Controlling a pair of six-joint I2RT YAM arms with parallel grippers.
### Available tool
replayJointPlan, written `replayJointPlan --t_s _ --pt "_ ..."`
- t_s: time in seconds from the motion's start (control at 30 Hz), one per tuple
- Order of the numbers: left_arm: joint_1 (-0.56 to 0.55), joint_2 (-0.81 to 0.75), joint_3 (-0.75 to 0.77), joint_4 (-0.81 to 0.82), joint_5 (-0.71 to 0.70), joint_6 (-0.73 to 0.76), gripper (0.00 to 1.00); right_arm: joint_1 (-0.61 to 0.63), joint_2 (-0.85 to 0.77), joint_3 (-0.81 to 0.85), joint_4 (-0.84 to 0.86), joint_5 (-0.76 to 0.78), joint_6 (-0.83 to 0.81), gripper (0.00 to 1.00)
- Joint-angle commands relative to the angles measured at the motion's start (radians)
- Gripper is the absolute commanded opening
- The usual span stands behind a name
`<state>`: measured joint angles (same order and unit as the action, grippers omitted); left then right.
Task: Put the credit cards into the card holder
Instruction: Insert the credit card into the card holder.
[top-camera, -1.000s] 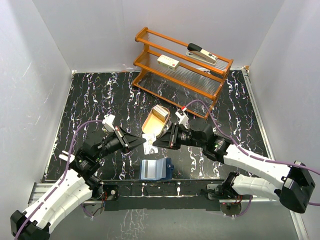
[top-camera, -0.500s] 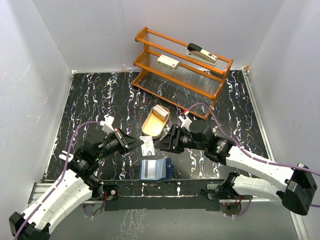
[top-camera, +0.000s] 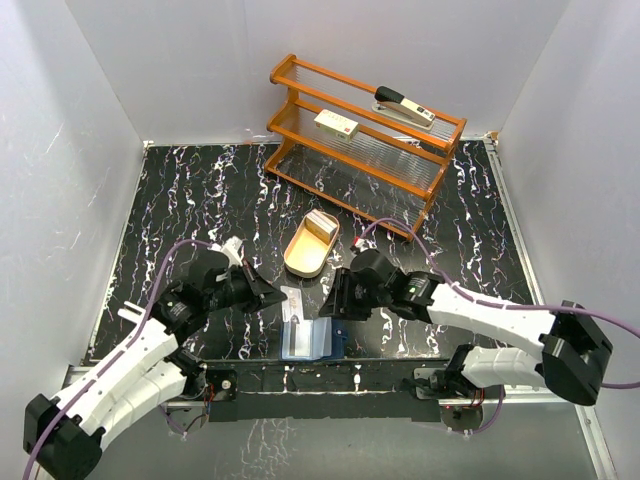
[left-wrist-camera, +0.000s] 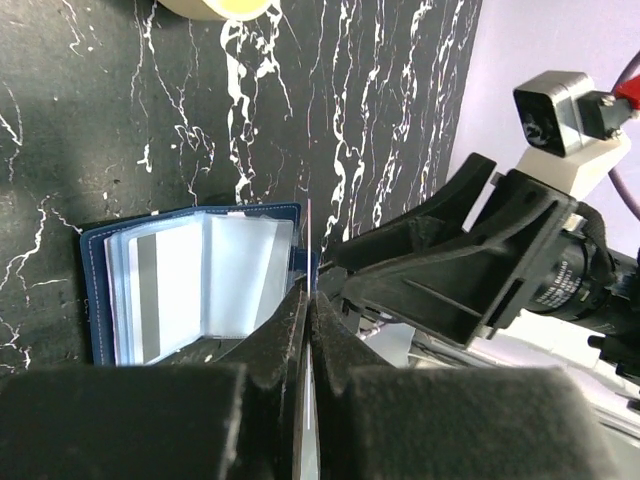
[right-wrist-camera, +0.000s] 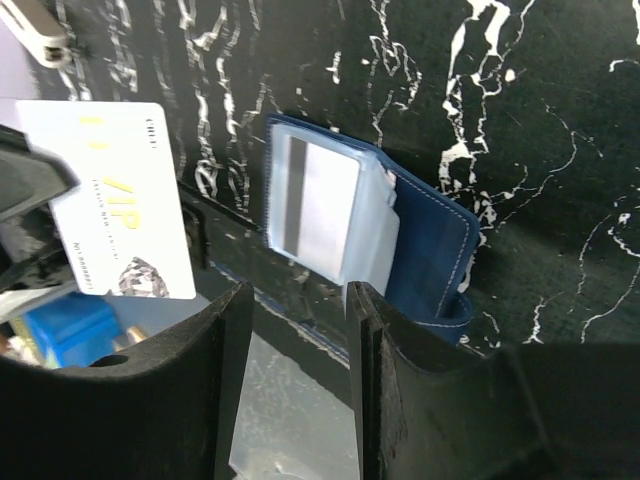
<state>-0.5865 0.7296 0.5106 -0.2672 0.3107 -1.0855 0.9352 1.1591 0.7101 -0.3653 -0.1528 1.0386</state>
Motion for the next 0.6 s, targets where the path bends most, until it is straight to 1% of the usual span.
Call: replayJointPlan --t_s 0.0,0.2,0.3,0.4,0.57 --pt "-0.004 0.017 -0.047 0.089 0.095 -0.006 0.0 0.036 0.054 0.064 -0.011 0.058 -0.055 0.39" --pt "-0.004 0.028 -0.167 0.222 0.147 -0.072 0.0 0.048 0.129 0.043 0.01 0.052 -0.085 0.35" --pt "-0.005 0.039 -0.205 0.249 0.148 -0.071 0.0 0.056 0.159 0.044 -0.024 0.083 -0.122 0.28" --pt "-0.004 0.076 -0.257 0.337 0.194 -0.087 0.0 0.059 0.166 0.014 -0.022 0.105 -0.148 0.25" --pt "-0.006 0.108 -0.253 0.328 0.198 -0.042 0.0 0.06 0.212 -0.012 0.001 0.093 -0.172 0.23"
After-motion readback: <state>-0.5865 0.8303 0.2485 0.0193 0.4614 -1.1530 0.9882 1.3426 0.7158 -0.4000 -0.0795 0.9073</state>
